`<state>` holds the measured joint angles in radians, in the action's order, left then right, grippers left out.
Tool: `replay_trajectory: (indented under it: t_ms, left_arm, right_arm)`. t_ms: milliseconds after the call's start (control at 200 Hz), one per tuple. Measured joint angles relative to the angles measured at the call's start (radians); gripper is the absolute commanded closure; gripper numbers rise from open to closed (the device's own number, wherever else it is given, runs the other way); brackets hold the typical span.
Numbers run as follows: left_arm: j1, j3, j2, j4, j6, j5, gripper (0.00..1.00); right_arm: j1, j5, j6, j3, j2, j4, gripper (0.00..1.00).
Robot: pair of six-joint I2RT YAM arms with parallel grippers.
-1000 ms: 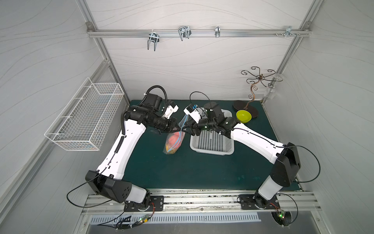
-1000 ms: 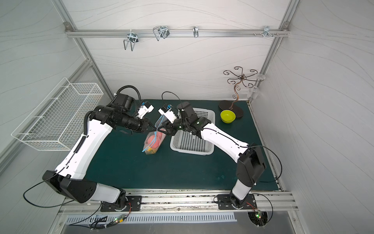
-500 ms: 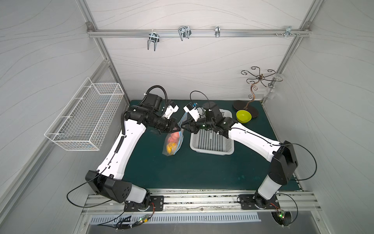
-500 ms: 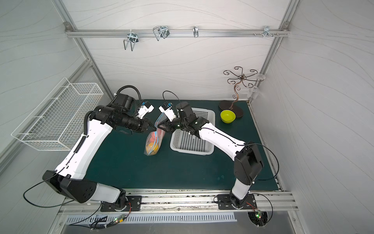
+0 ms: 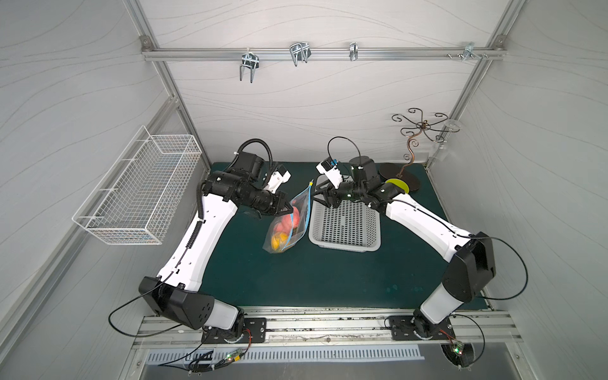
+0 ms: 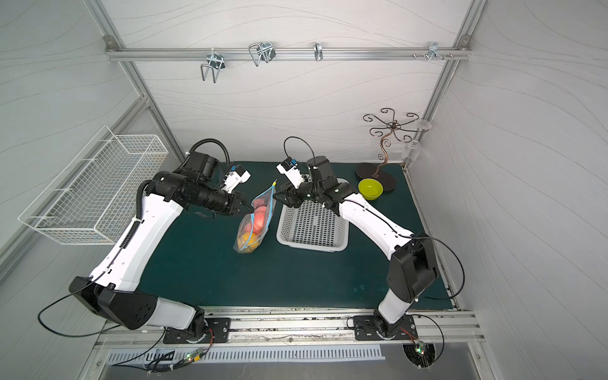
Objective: Place the peach in a zip-top bag and seal the zipper
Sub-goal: Zip the zipper food storage bag at the center of the board.
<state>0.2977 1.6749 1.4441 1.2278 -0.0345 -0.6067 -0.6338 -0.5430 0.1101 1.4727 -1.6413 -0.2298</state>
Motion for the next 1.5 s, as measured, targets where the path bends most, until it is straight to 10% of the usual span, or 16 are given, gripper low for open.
replay_trajectory:
  t_ms: [435,920,1381,1501]
  left_arm:
    - [0.000,0.000,0.000,0.005,0.009,-0.023,1.00]
    - [0.000,0.000,0.000,0.005,0.009,-0.043,1.00]
    - [0.000,0.017,0.000,0.016,0.008,-0.042,1.00]
    - [0.000,0.017,0.000,0.018,0.008,-0.041,1.00]
  right_arm:
    - [0.135,-0.404,0.417,0.089,-0.085,-0.107,0.46]
    - [0.128,-0.504,0.537,0.187,-0.160,-0.153,0.39]
    - [0.114,-0.534,0.602,0.227,-0.203,-0.256,1.00]
    - [0.114,-0.530,0.593,0.227,-0.203,-0.268,1.00]
